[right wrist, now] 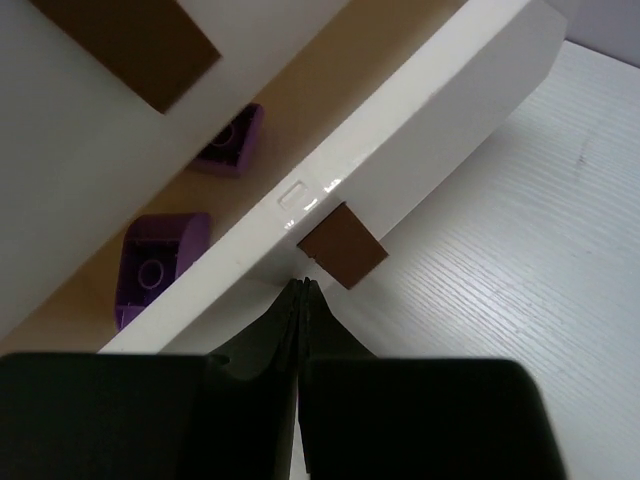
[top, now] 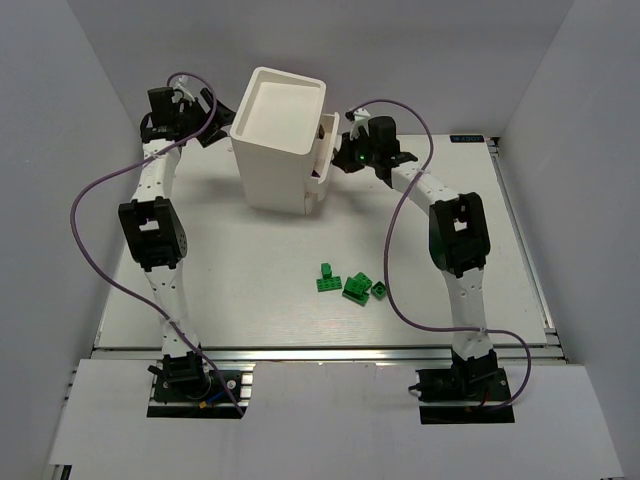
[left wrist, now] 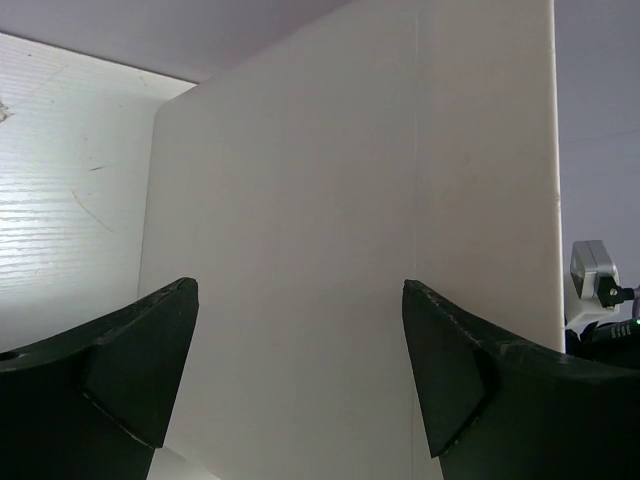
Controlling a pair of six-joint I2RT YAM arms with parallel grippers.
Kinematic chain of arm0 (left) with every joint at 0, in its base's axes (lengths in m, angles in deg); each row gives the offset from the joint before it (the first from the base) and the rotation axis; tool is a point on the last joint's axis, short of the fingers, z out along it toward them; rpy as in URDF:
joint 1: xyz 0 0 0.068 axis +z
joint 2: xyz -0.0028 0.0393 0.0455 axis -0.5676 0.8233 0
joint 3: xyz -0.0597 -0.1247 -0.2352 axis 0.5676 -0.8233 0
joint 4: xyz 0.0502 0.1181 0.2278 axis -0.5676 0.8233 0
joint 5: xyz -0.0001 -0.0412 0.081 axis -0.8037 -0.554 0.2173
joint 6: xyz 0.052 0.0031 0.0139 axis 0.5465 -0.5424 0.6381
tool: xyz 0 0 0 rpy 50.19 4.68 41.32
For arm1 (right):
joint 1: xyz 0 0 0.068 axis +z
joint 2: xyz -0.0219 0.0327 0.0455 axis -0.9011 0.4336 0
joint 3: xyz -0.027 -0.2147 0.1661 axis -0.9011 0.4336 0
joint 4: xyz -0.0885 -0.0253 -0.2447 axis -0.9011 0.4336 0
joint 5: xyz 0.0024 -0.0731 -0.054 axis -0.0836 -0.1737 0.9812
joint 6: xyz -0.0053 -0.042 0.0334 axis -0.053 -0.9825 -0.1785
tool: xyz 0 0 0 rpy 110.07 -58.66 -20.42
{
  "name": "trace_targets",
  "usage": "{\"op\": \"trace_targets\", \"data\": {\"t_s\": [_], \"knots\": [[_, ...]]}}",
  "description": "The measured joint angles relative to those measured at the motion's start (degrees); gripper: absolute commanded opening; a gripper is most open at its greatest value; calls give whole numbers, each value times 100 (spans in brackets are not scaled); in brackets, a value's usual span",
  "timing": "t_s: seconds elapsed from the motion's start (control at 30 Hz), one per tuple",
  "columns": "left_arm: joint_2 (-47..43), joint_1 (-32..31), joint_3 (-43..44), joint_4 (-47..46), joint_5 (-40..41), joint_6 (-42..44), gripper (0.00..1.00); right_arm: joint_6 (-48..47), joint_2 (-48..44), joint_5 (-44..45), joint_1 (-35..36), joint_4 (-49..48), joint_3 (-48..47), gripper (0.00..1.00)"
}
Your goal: Sort the legos into containers by color
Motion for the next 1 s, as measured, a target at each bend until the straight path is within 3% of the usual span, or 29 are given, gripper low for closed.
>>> {"op": "trace_targets", "data": {"t_s": [0.53, 0.7, 0.8, 0.87, 1.0], "knots": [[4, -63, -74, -9, -79, -35, 94, 240, 509, -389, 208, -186, -535, 0], [-17, -63, -343, 72, 105, -61, 96, 103, 470, -461, 149, -278, -396, 37], [-26, -57, -411, 299, 308, -70, 97, -70, 197, -758, 20, -433, 201, 51], [-61, -33, -417, 437, 518, -81, 97, -208, -22, -968, -98, -479, 634, 59], [-260, 68, -592, 636, 962, -85, 98, -514, -223, -1322, -378, -560, 1025, 65]]}}
